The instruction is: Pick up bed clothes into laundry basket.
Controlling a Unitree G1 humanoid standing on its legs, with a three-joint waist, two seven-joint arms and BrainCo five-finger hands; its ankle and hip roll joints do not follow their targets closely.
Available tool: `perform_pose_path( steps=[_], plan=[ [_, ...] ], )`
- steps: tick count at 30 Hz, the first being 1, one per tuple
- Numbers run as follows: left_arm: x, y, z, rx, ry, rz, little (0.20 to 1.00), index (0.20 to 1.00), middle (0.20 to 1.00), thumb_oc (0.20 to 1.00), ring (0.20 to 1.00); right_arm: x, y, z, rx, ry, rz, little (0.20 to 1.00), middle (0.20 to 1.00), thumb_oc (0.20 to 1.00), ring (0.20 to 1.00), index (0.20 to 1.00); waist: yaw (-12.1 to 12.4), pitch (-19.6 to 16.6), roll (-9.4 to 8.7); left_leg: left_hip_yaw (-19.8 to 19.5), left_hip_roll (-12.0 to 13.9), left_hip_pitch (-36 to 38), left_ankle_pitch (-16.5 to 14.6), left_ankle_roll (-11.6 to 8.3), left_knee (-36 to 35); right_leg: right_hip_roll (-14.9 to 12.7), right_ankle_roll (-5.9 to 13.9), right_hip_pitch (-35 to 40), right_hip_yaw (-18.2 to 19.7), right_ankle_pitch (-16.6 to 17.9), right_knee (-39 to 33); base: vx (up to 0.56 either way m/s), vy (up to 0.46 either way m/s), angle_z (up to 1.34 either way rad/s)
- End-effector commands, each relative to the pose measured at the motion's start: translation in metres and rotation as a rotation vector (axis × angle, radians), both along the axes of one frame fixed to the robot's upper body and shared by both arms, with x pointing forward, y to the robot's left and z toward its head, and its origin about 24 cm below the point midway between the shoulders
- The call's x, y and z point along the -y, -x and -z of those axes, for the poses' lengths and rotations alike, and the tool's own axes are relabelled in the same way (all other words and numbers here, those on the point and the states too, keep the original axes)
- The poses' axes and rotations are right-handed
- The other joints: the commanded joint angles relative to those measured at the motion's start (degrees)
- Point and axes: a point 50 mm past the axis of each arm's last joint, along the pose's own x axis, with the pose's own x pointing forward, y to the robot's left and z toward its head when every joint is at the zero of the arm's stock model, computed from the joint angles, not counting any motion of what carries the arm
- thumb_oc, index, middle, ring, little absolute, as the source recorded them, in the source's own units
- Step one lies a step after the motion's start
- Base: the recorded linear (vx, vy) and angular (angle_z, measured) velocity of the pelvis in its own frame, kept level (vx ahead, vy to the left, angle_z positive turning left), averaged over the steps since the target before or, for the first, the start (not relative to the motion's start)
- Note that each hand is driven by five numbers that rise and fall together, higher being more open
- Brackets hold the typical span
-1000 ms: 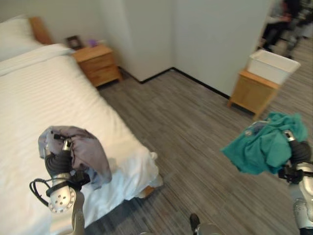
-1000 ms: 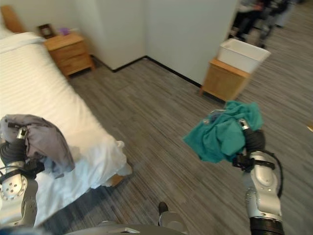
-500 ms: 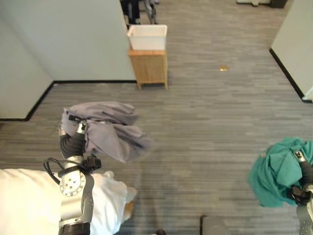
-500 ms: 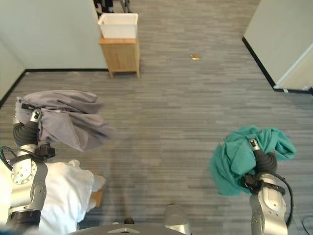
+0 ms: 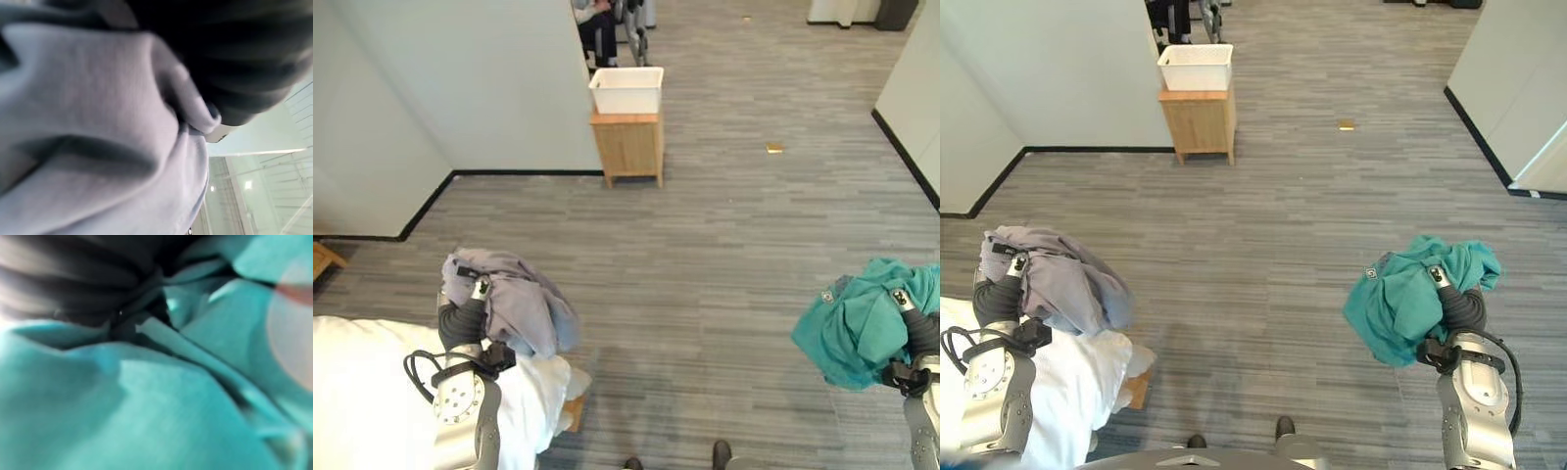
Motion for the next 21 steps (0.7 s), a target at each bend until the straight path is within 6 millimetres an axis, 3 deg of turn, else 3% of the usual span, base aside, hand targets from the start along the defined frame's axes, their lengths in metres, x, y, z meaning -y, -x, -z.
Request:
perform_pose_path(
  steps=[1, 2, 3, 4, 6, 7, 10, 12, 13, 14, 15, 17, 18, 19, 20, 21],
  plan=[
    [-0.019, -0.008, -0.039, 0.141, -0.109, -0.043, 0.200, 0.200, 0.200, 0.200, 0.200, -0.019, -0.024, -0.038, 0.235, -0.038, -0.095, 0.200, 0.200, 0.200, 0.200, 0.200, 1.0, 0.8, -2.82, -4.3, -2.9, -2.2, -1.8, 3.32, 1.5, -3.4, 2.61, -3.0, 2.8, -1.1, 10.1, 0.00, 0.177, 0.00],
    [-0.020, -0.009, -0.039, 0.137, -0.114, -0.047, 0.200, 0.200, 0.200, 0.200, 0.200, -0.020, -0.025, -0.038, 0.237, -0.039, -0.107, 0.200, 0.200, 0.200, 0.200, 0.200, 0.7, 1.7, -2.50, -4.5, -2.9, -1.7, -2.0, 3.88, 1.2, -3.3, 3.59, -6.5, 3.1, 0.6, 16.3, -0.02, 0.145, -0.03],
    [-0.021, -0.009, -0.039, 0.138, -0.114, -0.048, 0.200, 0.200, 0.200, 0.200, 0.200, -0.021, -0.025, -0.038, 0.238, -0.039, -0.107, 0.200, 0.200, 0.200, 0.200, 0.200, 0.9, 1.7, -2.57, -4.3, -3.0, -1.9, -1.9, 3.96, 1.1, -3.4, 3.67, -7.3, 3.4, 0.3, 17.4, -0.04, 0.115, -0.03],
    [-0.021, -0.010, -0.041, 0.138, -0.121, -0.049, 0.200, 0.200, 0.200, 0.200, 0.200, -0.024, -0.025, -0.037, 0.229, -0.034, -0.121, 0.200, 0.200, 0.200, 0.200, 0.200, 0.5, 3.0, -2.14, -4.1, -2.8, -1.4, -1.9, 4.48, 0.7, -2.8, 5.24, -11.1, 3.7, 3.0, 24.7, -0.03, 0.137, 0.04],
    [-0.022, -0.009, -0.047, 0.162, -0.136, -0.053, 0.200, 0.200, 0.200, 0.200, 0.200, -0.030, -0.026, -0.032, 0.201, -0.026, -0.142, 0.200, 0.200, 0.200, 0.200, 0.200, -0.2, 5.2, 0.22, -4.0, -2.2, 1.3, -3.2, 5.02, 0.1, -4.1, 7.10, -19.2, 0.6, 6.0, 35.3, 0.21, 0.215, -0.12],
    [-0.022, -0.008, -0.049, 0.168, -0.140, -0.050, 0.200, 0.200, 0.200, 0.200, 0.200, -0.030, -0.025, -0.030, 0.190, -0.023, -0.142, 0.200, 0.200, 0.200, 0.200, 0.200, -1.0, 5.2, 0.20, -4.2, -2.4, 2.4, -4.2, 4.85, 0.0, -4.7, 6.47, -21.0, 0.1, 4.8, 34.4, 0.44, 0.100, -0.29],
    [-0.020, -0.013, -0.056, 0.205, -0.142, -0.028, 0.200, 0.200, 0.200, 0.200, 0.200, -0.028, -0.022, -0.026, 0.184, -0.039, -0.127, 0.200, 0.200, 0.200, 0.200, 0.200, -3.8, 4.6, -0.60, -6.1, -2.7, 6.0, -7.1, 3.08, 0.0, -3.8, 4.66, -23.1, 1.9, 2.3, 19.8, 0.44, -0.075, 0.04],
    [-0.020, -0.014, -0.056, 0.205, -0.142, -0.028, 0.200, 0.200, 0.200, 0.200, 0.200, -0.028, -0.022, -0.026, 0.184, -0.039, -0.126, 0.200, 0.200, 0.200, 0.200, 0.200, -4.0, 4.7, -0.15, -6.2, -2.2, 6.2, -7.3, 3.01, 0.0, -3.4, 4.64, -22.1, 1.4, 2.8, 18.5, 0.37, -0.125, 0.32],
    [-0.018, -0.024, -0.058, 0.210, -0.147, -0.016, 0.200, 0.200, 0.200, 0.200, 0.200, -0.022, -0.020, -0.021, 0.162, -0.033, -0.098, 0.200, 0.200, 0.200, 0.200, 0.200, -7.1, 4.1, -0.80, -7.9, -0.2, 9.8, -9.2, 0.60, 0.0, -3.0, 5.70, -24.1, 6.4, 6.5, 4.9, 0.54, -0.191, 0.32],
    [-0.018, -0.025, -0.058, 0.211, -0.147, -0.018, 0.200, 0.200, 0.200, 0.200, 0.200, -0.022, -0.020, -0.021, 0.163, -0.033, -0.098, 0.200, 0.200, 0.200, 0.200, 0.200, -7.1, 4.1, -0.46, -7.8, 0.1, 9.8, -9.4, 0.57, 0.0, -2.7, 5.77, -23.6, 6.2, 7.0, 3.9, 0.89, -0.362, 0.69],
    [-0.016, -0.025, -0.058, 0.224, -0.136, -0.010, 0.200, 0.200, 0.200, 0.200, 0.200, -0.020, -0.019, -0.022, 0.157, -0.023, -0.096, 0.200, 0.200, 0.200, 0.200, 0.200, -7.6, 3.2, -0.75, -8.1, 1.5, 12.3, -9.1, -0.72, 0.0, -3.0, 6.47, -24.0, 4.8, 8.9, 3.9, 0.56, -0.301, 0.95],
    [-0.015, -0.022, -0.055, 0.228, -0.119, -0.017, 0.200, 0.200, 0.200, 0.200, 0.200, -0.020, -0.020, -0.024, 0.165, -0.021, -0.108, 0.200, 0.200, 0.200, 0.200, 0.200, -7.5, 2.3, -0.94, -8.6, 4.2, 12.7, -4.2, -2.29, 5.6, -2.0, 5.15, -22.2, 2.7, 9.2, 5.8, 0.57, -0.366, 0.48],
    [-0.014, -0.020, -0.052, 0.222, -0.108, -0.017, 0.200, 0.200, 0.200, 0.200, 0.200, -0.019, -0.022, -0.025, 0.173, -0.034, -0.112, 0.200, 0.200, 0.200, 0.200, 0.200, -7.4, 2.1, -0.66, -9.0, 6.5, 10.6, 1.3, -3.28, 12.1, -0.4, 3.46, -20.3, 2.7, 8.6, 6.4, 0.48, -0.371, -0.20],
    [-0.014, -0.019, -0.047, 0.214, -0.077, -0.027, 0.200, 0.200, 0.200, 0.200, 0.200, -0.018, -0.024, -0.025, 0.178, -0.049, -0.109, 0.200, 0.200, 0.200, 0.200, 0.200, -6.8, 1.9, -0.87, -8.9, 7.9, 7.3, 5.3, -2.91, 21.3, 0.8, 1.89, -17.3, 2.7, 6.9, 6.3, 0.32, -0.320, -0.13],
    [-0.014, -0.019, -0.048, 0.215, -0.077, -0.027, 0.200, 0.200, 0.200, 0.200, 0.200, -0.018, -0.024, -0.025, 0.179, -0.050, -0.109, 0.200, 0.200, 0.200, 0.200, 0.200, -7.0, 1.9, -1.06, -9.2, 7.7, 6.7, 5.4, -2.99, 21.7, 0.6, 1.76, -17.4, 2.6, 7.2, 6.1, 0.56, -0.585, 0.13],
    [-0.016, -0.017, -0.047, 0.226, -0.039, -0.044, 0.200, 0.200, 0.200, 0.200, 0.200, -0.018, -0.029, -0.033, 0.228, -0.069, -0.110, 0.200, 0.200, 0.200, 0.200, 0.200, -4.5, 3.1, -3.41, -8.1, 8.9, -1.3, 9.2, -1.84, 40.4, 1.3, -2.28, -11.7, 1.3, 4.3, 5.5, 0.51, -0.607, 0.01]
  ],
)
